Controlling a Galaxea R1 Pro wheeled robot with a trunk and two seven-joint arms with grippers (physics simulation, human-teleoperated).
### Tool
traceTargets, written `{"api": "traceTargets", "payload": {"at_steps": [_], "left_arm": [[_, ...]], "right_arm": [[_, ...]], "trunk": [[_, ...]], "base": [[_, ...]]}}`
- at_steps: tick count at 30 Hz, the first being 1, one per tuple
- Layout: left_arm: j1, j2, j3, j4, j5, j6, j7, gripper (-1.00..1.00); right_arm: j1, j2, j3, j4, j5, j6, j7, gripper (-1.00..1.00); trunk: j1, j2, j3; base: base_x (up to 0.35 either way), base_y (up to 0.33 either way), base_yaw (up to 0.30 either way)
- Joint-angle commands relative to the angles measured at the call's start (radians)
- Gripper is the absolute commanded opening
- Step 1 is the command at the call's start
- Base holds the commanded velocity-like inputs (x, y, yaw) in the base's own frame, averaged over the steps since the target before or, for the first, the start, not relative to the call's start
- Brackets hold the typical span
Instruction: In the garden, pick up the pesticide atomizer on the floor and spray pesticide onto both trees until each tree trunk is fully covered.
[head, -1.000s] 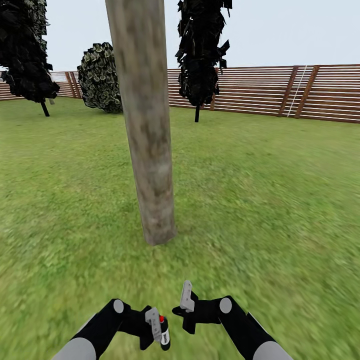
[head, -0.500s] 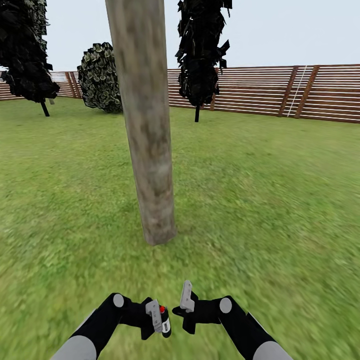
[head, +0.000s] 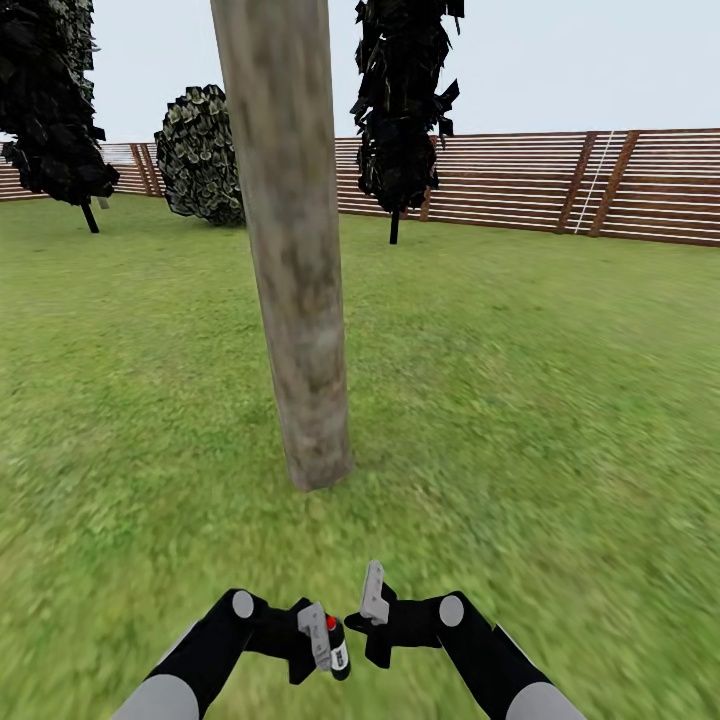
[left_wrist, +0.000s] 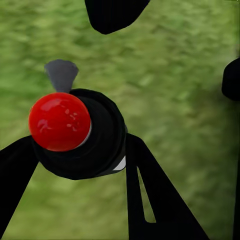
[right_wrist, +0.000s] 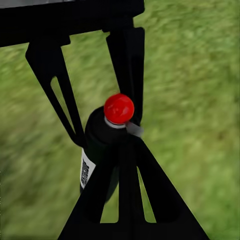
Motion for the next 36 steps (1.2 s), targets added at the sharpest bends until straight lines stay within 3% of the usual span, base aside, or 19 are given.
{"api": "traceTargets", "payload": {"at_steps": [1, 36], "left_arm": [[0.000, -0.001, 0.003, 0.000, -0.010, -0.011, -0.002, -1.00], [0.000, -0.028, 0.004, 0.010, -0.008, -0.012, -0.003, -1.00]], "right_arm": [[0.000, 0.000, -0.001, -0.001, 0.010, -0.006, 0.001, -1.00], [0.000, 0.000, -0.001, -0.001, 0.010, -0.006, -0.001, -1.00]], "trunk": [[0.000, 0.000, -0.001], [0.000, 0.000, -0.001]], "base": [[0.000, 0.000, 0.000], [0.000, 0.000, 0.000]]}}
